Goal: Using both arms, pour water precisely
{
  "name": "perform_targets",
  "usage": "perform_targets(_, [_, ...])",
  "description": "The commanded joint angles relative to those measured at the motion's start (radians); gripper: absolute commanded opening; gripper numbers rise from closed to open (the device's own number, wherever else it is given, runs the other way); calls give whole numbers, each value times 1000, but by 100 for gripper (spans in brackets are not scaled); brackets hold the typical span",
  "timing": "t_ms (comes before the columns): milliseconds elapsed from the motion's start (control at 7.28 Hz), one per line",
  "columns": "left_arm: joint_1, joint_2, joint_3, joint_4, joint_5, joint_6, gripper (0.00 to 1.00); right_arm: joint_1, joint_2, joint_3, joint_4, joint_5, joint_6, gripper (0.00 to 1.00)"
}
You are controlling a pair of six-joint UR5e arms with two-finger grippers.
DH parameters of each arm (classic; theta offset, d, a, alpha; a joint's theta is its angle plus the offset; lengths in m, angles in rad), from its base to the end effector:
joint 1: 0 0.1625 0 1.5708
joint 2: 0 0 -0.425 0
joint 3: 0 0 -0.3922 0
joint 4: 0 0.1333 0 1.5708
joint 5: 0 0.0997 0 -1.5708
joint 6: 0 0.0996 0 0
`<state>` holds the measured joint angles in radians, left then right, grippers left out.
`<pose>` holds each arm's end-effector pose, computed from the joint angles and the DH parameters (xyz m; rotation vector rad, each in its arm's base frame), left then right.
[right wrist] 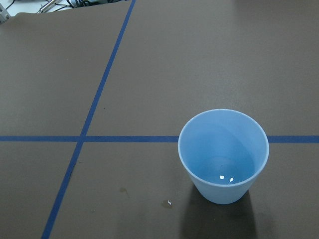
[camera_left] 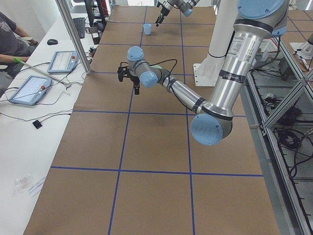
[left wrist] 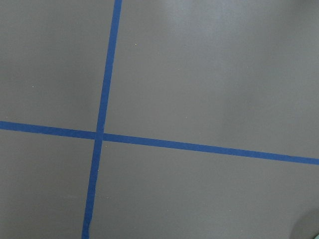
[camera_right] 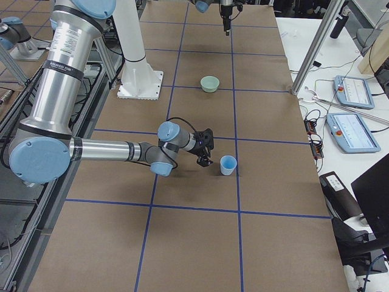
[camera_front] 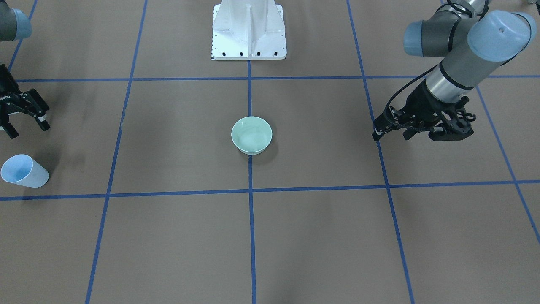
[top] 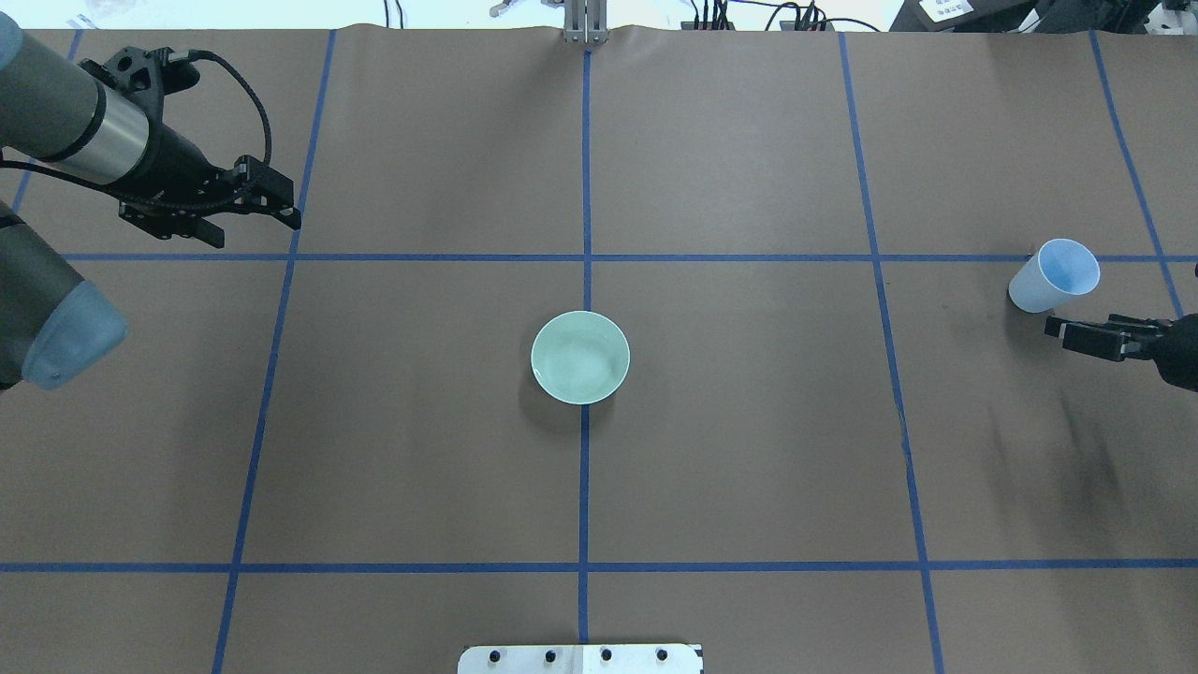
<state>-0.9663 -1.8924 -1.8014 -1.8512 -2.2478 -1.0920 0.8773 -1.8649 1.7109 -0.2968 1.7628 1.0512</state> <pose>0.2786 -0.5280 0.3385 0.0511 1.0186 -0.1629 -0.1651 -0.3774 0.5823 0.5875 -0.9668 0.2113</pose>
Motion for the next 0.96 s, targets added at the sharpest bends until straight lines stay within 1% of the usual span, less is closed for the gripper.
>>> perform_targets(0, [1, 7, 2, 0, 1, 3, 100, 225, 55, -4, -129, 229, -156, 100])
perform_targets(275, [-6, 47, -1, 0, 1, 44, 100, 360, 99, -7, -282, 314, -329, 100])
perform_targets(412, [-50, 94, -1, 0, 2, 169, 100, 411, 131, -5, -392, 361, -447, 100])
perform_targets(550, [-55, 110, 1, 1, 7, 219, 100, 461, 144, -5, -477, 401, -549, 100])
perform_targets(687, [-42, 72, 14, 16, 11, 181, 100, 500, 147, -5, -534, 447, -609, 100])
perform_targets(824, [13, 3, 30, 17, 11, 79, 100, 523, 151, -2, -588, 493, -638, 100])
